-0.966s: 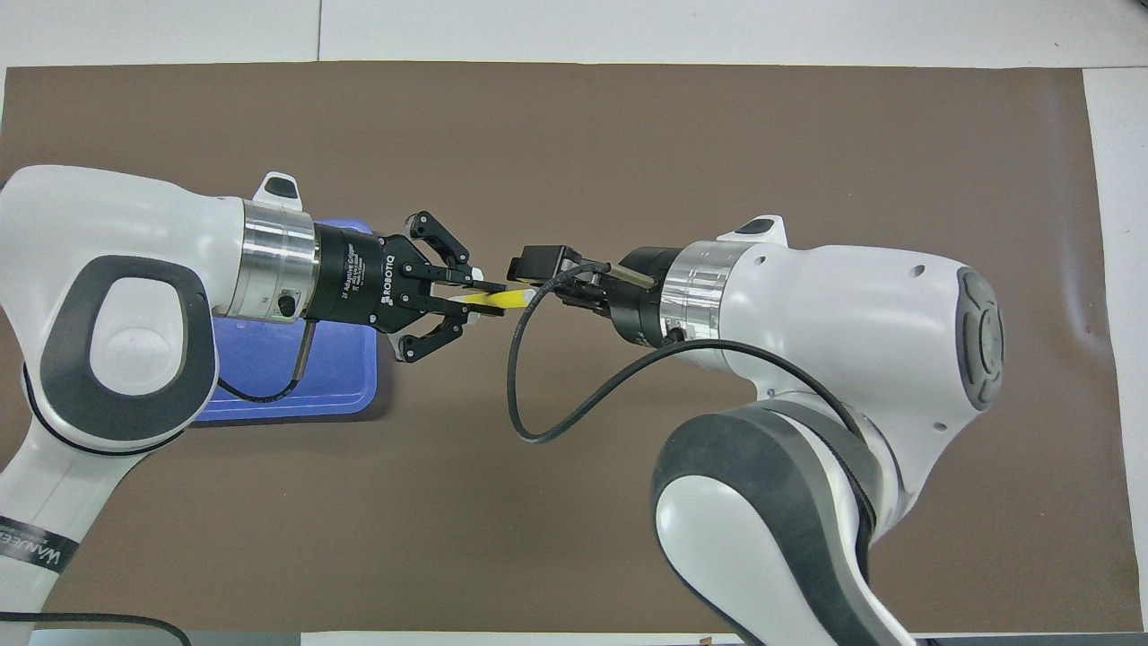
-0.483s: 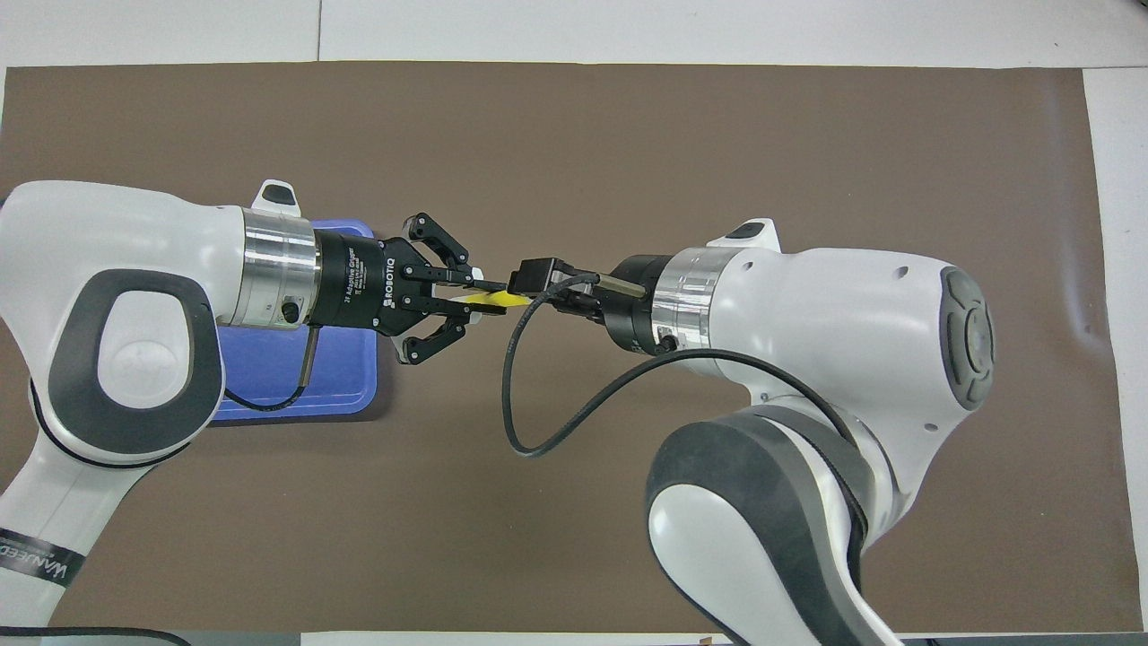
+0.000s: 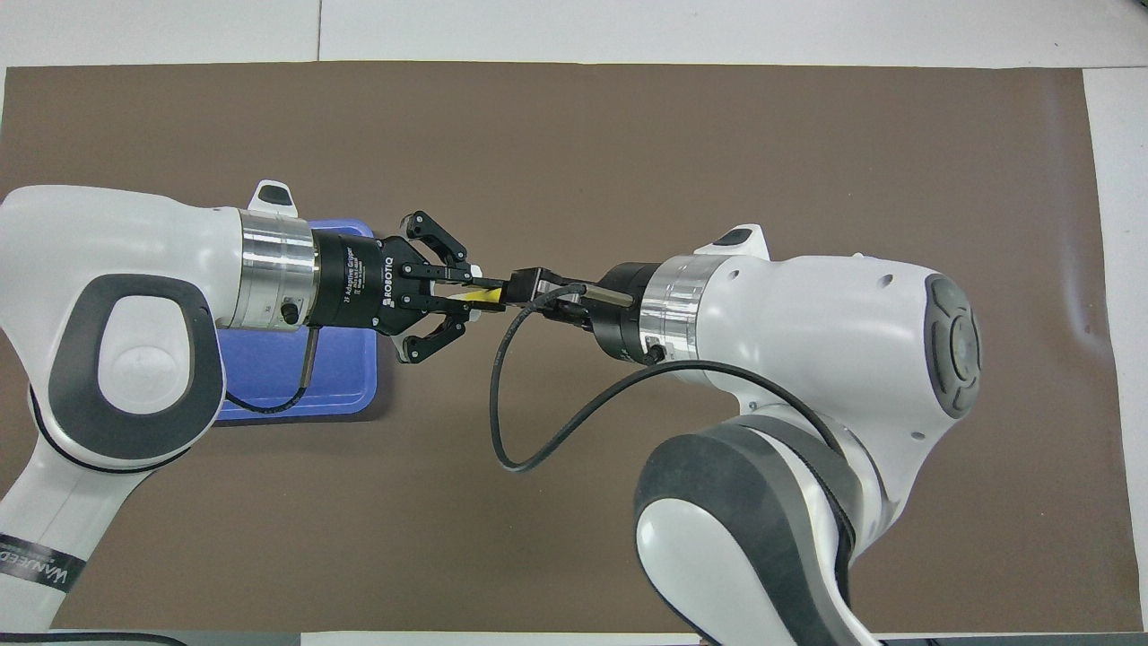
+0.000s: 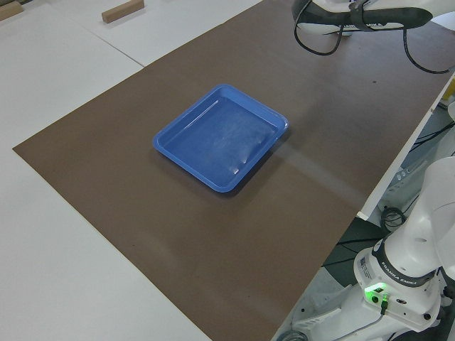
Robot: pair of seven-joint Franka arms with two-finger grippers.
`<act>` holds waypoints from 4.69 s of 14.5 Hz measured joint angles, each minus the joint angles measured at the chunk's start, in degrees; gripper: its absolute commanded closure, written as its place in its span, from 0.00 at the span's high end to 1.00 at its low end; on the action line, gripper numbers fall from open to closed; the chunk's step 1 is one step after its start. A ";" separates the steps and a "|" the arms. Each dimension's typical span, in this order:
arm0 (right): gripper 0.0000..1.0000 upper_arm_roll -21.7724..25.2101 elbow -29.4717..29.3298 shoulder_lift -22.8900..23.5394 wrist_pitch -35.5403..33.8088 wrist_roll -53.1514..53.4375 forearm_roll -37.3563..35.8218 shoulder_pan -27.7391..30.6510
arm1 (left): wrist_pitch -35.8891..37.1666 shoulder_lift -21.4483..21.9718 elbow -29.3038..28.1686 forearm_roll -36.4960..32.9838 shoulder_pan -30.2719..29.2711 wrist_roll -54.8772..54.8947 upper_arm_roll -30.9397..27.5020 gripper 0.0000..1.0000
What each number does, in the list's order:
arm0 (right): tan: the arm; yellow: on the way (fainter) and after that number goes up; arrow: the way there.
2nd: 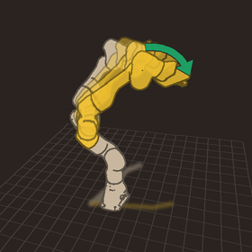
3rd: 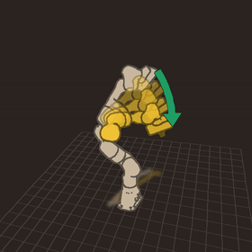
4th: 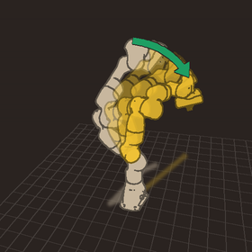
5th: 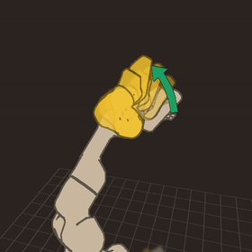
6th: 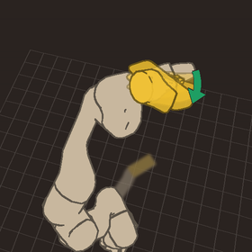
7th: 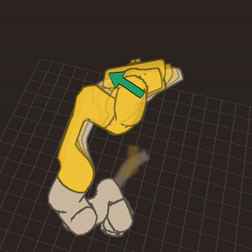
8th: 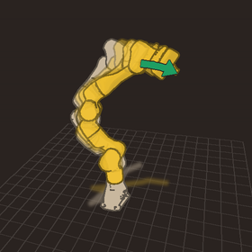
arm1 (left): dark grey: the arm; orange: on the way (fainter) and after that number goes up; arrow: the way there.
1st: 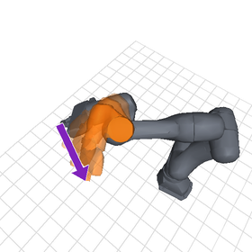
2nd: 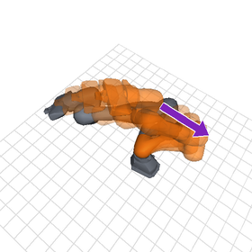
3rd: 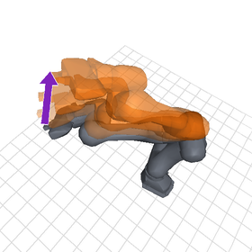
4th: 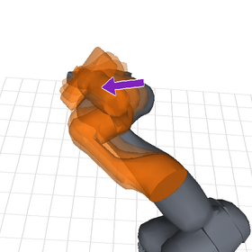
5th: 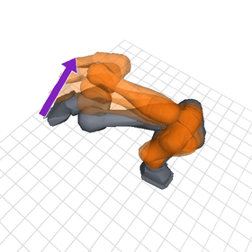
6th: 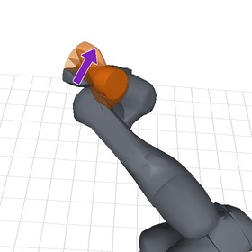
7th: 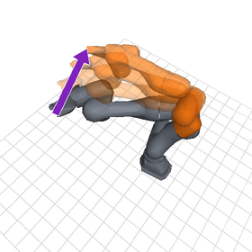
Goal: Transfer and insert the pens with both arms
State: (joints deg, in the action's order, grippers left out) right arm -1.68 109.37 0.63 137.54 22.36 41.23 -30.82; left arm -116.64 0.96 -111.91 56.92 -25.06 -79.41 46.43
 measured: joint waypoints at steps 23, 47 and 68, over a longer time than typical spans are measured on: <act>0.00 0.25 -0.89 0.04 0.07 0.01 -0.05 -0.09 | -0.79 0.04 -0.53 0.71 0.06 -0.03 0.08 0.00; 0.00 1.25 -10.70 2.84 -30.89 -47.61 -34.29 28.09 | -2.84 3.00 -0.65 -5.37 0.09 4.58 0.06 1.00; 1.00 1.44 -2.06 -3.66 -29.84 -47.82 -34.29 30.78 | 33.76 1.72 19.14 -53.82 28.46 71.78 -40.27 1.00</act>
State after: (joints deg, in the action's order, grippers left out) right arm -0.24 107.30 -3.04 107.70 -25.47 6.94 -0.04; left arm -82.88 2.69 -92.77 3.10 3.40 -7.63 6.16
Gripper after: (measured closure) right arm 0.000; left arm 0.000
